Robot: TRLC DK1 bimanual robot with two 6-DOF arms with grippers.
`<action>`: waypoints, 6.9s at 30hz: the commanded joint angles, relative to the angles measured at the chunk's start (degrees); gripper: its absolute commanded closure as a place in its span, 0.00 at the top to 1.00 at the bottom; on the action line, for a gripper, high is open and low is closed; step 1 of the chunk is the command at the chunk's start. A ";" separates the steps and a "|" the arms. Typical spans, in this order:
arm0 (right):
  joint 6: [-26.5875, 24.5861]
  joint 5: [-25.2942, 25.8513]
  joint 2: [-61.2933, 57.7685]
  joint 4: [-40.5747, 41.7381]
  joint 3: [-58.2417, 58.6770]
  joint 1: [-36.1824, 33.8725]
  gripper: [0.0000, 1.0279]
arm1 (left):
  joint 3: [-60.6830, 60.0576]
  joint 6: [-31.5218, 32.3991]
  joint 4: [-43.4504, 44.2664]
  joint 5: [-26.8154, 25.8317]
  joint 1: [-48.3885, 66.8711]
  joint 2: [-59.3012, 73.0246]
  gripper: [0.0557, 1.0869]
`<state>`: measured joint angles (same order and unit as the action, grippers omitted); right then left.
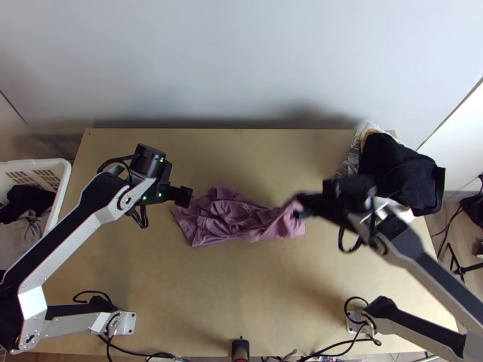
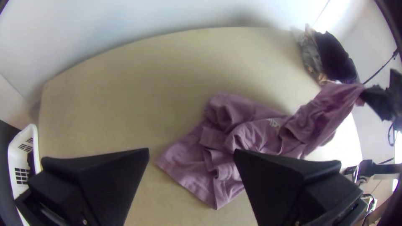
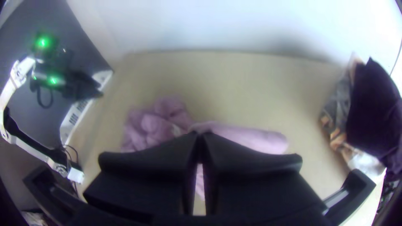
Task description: Fold the t-shirt
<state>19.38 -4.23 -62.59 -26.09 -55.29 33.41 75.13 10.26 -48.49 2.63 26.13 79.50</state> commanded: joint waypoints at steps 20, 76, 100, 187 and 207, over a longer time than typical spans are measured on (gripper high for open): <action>-4.61 13.55 -13.79 1.21 -56.60 3.77 0.03 | -7.72 3.27 3.14 -2.99 10.96 -5.24 0.95; -3.82 18.12 -14.84 -8.10 -66.18 5.00 0.03 | 3.44 -12.28 65.19 29.36 35.22 41.26 0.04; -3.47 18.29 -16.95 -5.99 -67.32 4.21 0.03 | 34.91 -2.88 18.52 11.78 -16.99 22.01 0.04; -2.59 13.72 20.58 -11.27 16.26 19.94 0.03 | -40.86 -12.28 11.93 -1.67 7.62 -47.51 0.96; -4.61 13.90 22.25 -10.30 11.25 16.51 0.03 | -49.56 -19.31 31.44 -1.05 6.83 -36.88 0.96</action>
<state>14.98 9.63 -40.62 -36.62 -42.96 50.37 29.17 -8.67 -25.12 0.86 30.74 33.80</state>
